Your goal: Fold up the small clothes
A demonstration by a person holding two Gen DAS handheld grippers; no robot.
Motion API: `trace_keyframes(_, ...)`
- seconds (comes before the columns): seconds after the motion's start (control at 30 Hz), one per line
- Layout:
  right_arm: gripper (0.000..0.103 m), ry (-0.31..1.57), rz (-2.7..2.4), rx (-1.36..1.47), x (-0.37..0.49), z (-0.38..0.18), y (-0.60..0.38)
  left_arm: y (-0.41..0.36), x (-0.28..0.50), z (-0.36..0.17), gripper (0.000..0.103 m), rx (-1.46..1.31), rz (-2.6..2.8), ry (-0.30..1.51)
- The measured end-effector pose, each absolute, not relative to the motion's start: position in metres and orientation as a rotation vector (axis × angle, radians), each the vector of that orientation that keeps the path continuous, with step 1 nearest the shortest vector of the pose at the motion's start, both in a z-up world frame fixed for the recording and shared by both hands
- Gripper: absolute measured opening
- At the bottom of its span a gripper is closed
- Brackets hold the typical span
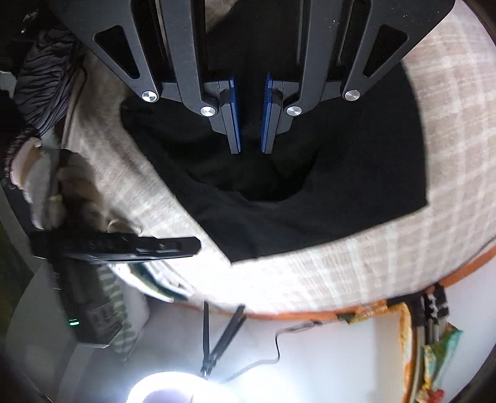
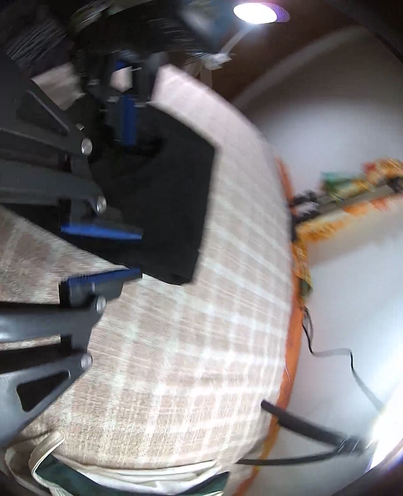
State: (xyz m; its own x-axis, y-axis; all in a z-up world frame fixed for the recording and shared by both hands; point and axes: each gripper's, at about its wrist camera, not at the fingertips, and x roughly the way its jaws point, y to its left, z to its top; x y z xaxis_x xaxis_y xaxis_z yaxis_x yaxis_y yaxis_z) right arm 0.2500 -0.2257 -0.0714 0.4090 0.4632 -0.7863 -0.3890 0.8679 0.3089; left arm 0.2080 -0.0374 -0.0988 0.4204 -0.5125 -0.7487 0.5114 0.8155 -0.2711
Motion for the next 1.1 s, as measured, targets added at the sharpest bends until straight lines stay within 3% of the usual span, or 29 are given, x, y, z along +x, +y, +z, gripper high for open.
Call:
trace_keyframes(0.17, 0.048, 1.036, 0.475, 0.231, 0.276, -0.082, -0.241, -0.003, 0.209, -0.073, 0.02, -0.125, -0.58, 0.886)
trace_keyframes(0.37, 0.049, 1.085, 0.456, 0.294, 0.3, -0.108, -0.231, 0.016, 0.19, -0.072, 0.02, -0.154, -0.531, 0.892)
trace_keyframes(0.43, 0.032, 1.068, 0.457, 0.313, 0.303, -0.111, -0.231, 0.016, 0.186, -0.078, 0.02, -0.138, -0.516, 0.914)
trace_keyframes(0.47, 0.009, 1.078, 0.478, 0.32, 0.307, -0.112, -0.229, 0.017, 0.183, -0.082, 0.02, -0.122, -0.502, 0.923)
trace_keyframes(0.63, 0.0, 1.075, 0.435, 0.248, 0.311, -0.114, -0.225, 0.04, 0.173, -0.088, 0.023, -0.16, -0.427, 0.937)
trace_keyframes(0.73, 0.011, 1.089, 0.463, 0.306, 0.313, -0.111, -0.231, 0.066, 0.166, -0.086, 0.042, -0.296, -0.375, 0.94)
trace_keyframes(0.8, 0.034, 1.096, 0.488, 0.352, 0.31, -0.109, -0.238, 0.081, 0.159, -0.09, 0.046, -0.399, -0.354, 0.953)
trace_keyframes(1.0, 0.044, 1.128, 0.574, 0.471, 0.302, -0.117, -0.252, 0.109, 0.143, -0.124, 0.046, -0.724, -0.362, 1.052)
trace_keyframes(1.1, 0.044, 1.125, 0.598, 0.522, 0.3, -0.12, -0.26, 0.107, 0.141, -0.141, 0.046, -0.832, -0.374, 1.094)
